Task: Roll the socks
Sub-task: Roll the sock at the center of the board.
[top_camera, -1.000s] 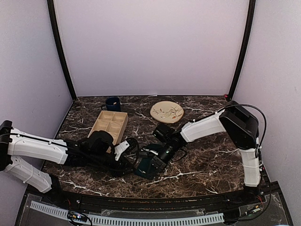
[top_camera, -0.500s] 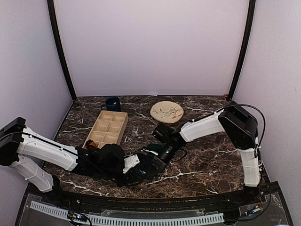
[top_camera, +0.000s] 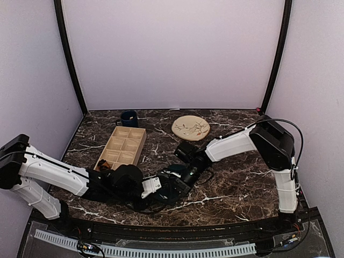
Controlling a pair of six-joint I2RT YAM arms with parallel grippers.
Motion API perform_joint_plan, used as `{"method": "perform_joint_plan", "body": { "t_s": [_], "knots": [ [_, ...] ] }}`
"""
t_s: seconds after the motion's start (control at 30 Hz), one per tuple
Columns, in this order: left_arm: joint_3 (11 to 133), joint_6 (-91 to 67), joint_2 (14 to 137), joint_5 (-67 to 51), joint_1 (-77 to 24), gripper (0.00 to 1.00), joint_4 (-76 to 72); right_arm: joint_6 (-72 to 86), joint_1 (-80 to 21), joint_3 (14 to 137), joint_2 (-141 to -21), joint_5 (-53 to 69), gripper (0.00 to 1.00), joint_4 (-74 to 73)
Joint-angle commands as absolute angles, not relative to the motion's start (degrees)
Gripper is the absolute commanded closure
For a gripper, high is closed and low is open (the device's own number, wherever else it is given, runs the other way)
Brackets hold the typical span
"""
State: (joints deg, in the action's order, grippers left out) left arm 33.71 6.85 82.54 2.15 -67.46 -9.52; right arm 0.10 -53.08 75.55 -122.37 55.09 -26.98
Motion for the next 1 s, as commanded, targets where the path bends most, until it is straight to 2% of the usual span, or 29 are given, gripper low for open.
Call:
{"method": "perform_joint_plan", "body": {
  "t_s": [0.0, 0.5, 0.8, 0.97],
  "knots": [
    [35.26, 9.84, 83.33, 0.35, -68.29, 0.66, -9.68, -1.11, -52.65, 77.12, -123.51, 54.91, 1.00, -28.25],
    [38.07, 13.34, 88.75, 4.76, -68.97, 0.66, -9.52, -1.75, -52.68, 76.47, -123.27, 54.77, 1.00, -28.92],
    [37.87, 12.54, 89.26, 5.34, -68.97, 0.81, -6.80, -1.98, -52.65, 76.03, -123.14, 54.58, 1.00, -29.17],
    [38.14, 11.86, 90.55, 4.66, -68.94, 0.82, -6.26, -2.11, -52.65, 76.11, -122.93, 54.58, 1.00, -29.49]
  ]
}}
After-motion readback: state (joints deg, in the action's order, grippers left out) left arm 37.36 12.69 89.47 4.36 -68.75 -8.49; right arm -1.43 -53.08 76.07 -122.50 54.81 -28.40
